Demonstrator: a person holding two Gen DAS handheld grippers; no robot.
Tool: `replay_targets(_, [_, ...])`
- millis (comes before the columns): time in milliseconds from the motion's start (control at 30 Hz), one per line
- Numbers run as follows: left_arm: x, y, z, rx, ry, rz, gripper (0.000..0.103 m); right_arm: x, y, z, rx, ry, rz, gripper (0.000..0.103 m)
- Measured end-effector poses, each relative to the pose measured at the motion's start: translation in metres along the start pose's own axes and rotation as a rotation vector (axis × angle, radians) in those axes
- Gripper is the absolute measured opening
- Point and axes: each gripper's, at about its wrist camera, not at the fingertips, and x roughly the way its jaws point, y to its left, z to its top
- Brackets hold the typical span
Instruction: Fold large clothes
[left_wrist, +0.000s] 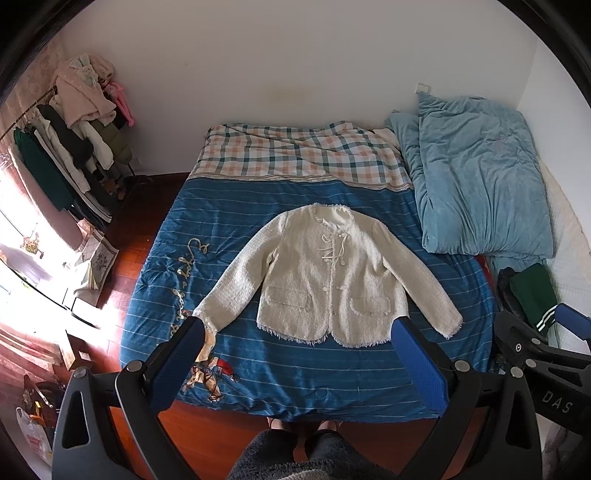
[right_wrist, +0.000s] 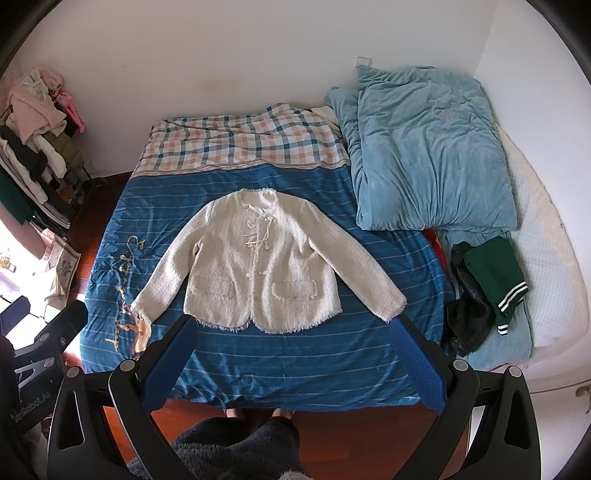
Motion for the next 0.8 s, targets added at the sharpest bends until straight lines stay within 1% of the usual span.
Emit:
replay_targets(67, [-0.0007,-0.0005,0.0008,-0.001,0.0,-0.001,0.103,0.0041,0.0001,-0.0071,-0.004,-0.003,0.0,0.103])
replay_targets(267, [-0.0014,-0.0008,0.0009,0.0,-0.002,0.001,0.103,0.0037,0.0002,-0.0072,-0.002,-0.004,0.0,0.103])
replay_targets(500, [-0.0023,-0.0032,0.0089,-0.003,0.001,0.002,0.103,0.0012,0.0013,-0.0084,-0.003,-0.004,0.001,0.103])
replay_targets(567, [-0.0023,-0.0008,-0.0007,0.001,-0.004,0.0,0.103,0.0015,0.0015,-0.0089,-0.002,-0.003,0.003,0.103])
replay_targets(733, [-0.006,-0.0042,0.0037,0.004,-0.007,-0.002,0.103,-0.0001,0.0018,-0.0091,-0.002,-0.003,0.004,0.103])
replay_targets(800, [-0.0045,-0.0009,0.0006,0.0,-0.007,-0.003,0.103,-0.001,0.002,-0.0092,-0.003,-0.005,0.002,0.103])
